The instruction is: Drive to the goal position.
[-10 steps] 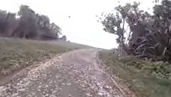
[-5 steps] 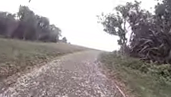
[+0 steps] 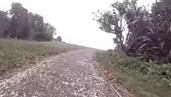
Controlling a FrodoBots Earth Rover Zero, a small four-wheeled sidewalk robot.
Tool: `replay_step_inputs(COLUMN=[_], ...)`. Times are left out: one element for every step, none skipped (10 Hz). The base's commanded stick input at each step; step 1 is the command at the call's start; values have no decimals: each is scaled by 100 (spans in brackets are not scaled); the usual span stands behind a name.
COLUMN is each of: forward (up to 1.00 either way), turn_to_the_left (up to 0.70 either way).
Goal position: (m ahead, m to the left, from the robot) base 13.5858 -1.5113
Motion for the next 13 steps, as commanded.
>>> replay_step_inputs(forward=[70,70,70,70,70,70,70,70,70,70,70,70,70], turn_to_the_left=[0,0,0,0,0,0,0,0,0,0,0,0,0])
